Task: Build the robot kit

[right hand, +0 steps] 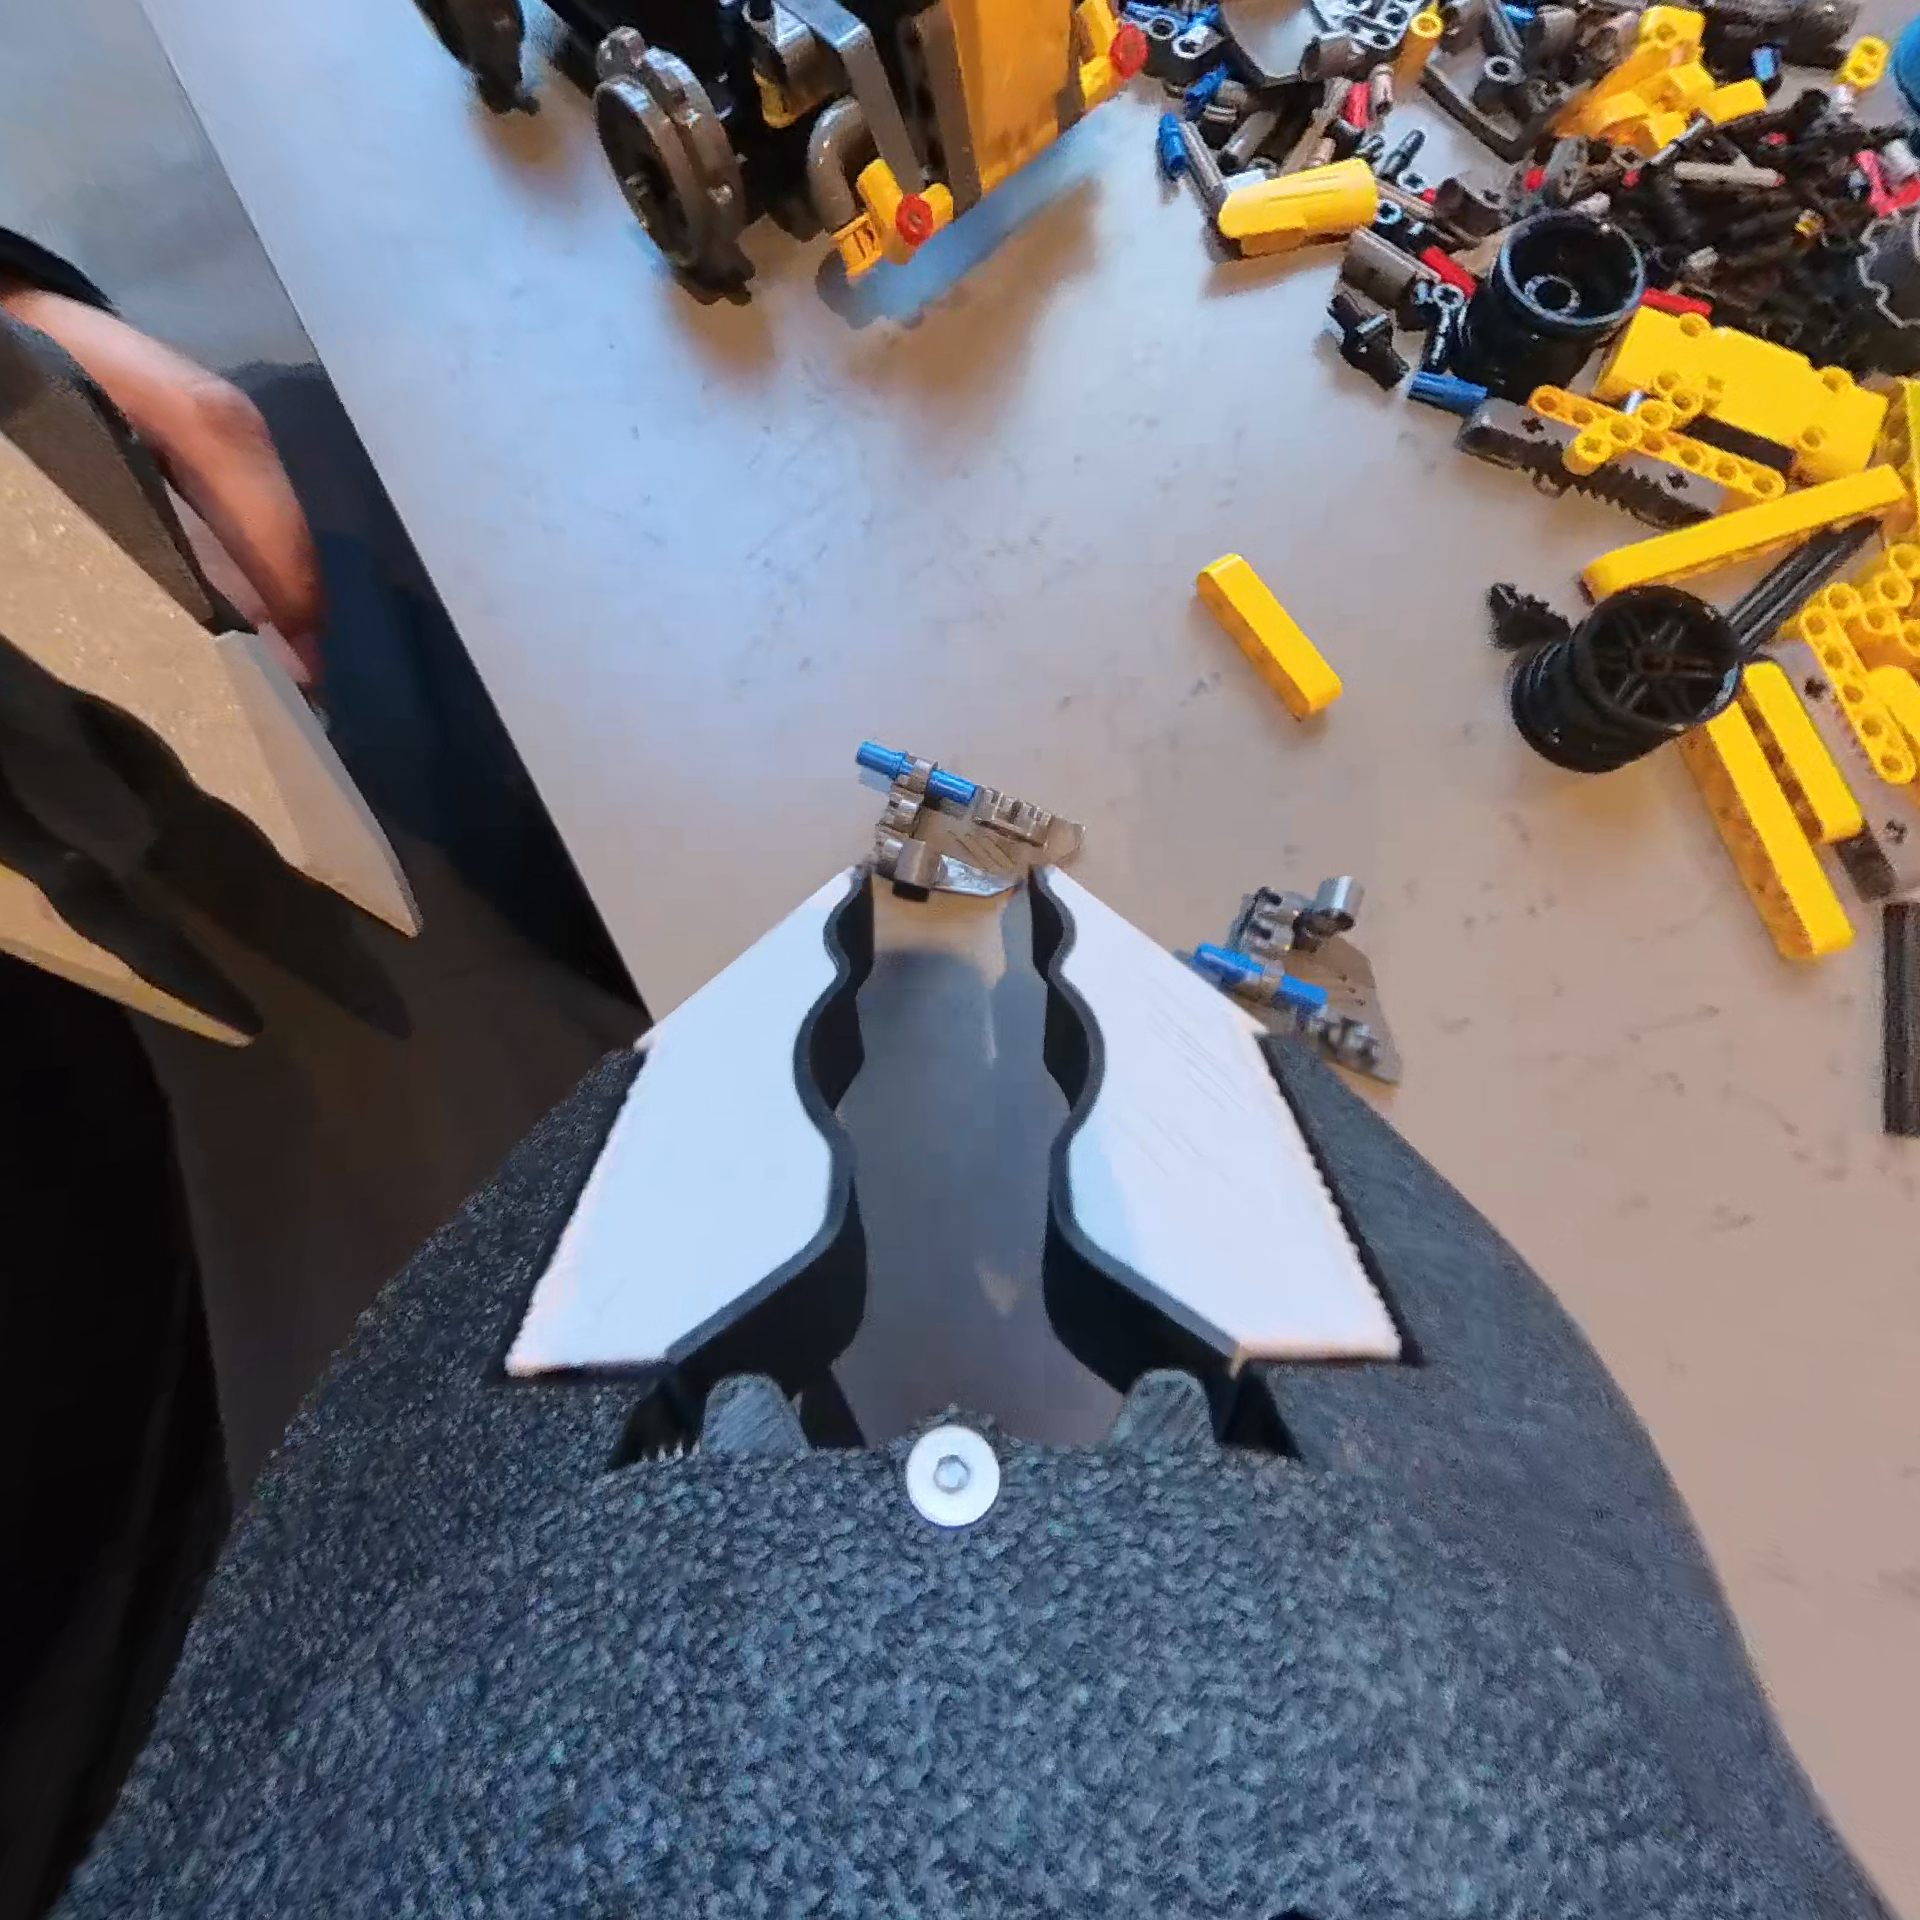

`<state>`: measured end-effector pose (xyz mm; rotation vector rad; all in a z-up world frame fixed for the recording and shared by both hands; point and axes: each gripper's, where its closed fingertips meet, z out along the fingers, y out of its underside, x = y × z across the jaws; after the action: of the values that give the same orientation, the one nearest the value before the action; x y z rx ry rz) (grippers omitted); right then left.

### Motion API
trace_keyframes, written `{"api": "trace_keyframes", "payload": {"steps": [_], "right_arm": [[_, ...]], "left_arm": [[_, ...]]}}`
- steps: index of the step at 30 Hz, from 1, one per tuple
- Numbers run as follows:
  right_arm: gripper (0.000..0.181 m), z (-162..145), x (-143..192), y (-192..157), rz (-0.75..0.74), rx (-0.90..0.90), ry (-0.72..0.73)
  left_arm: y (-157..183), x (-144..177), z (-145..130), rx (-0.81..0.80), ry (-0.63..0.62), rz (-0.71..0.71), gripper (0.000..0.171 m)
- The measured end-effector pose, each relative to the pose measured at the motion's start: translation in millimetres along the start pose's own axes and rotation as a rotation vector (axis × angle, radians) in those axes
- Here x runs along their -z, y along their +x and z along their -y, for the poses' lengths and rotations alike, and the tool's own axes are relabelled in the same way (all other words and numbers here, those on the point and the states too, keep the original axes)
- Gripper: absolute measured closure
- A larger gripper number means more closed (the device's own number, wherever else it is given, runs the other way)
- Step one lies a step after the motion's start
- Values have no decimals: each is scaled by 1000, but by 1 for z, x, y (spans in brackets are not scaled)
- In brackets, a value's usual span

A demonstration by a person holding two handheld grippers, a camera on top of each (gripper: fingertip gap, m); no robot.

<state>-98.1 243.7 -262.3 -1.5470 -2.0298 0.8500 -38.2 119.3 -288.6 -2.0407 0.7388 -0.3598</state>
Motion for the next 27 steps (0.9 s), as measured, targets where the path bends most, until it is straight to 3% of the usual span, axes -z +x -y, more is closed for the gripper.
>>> {"api": "trace_keyframes", "payload": {"steps": [8, 15, 20, 27], "right_arm": [[146, -3, -2, -6, -11, -94, 72], [151, 7, -15, -4, 32, 12, -4], [155, 18, -12, 13, -65, 109, -52], [154, 26, -2, 30, -165, 76, -9]], "left_arm": [[-1, -1, 1, 12, 5, 0, 136], [0, -3, -1, -2, -6, 2, 136], [-4, 0, -2, -6, -8, 16, 137], [-3, 1, 1, 2, 9, 10, 138]]}}
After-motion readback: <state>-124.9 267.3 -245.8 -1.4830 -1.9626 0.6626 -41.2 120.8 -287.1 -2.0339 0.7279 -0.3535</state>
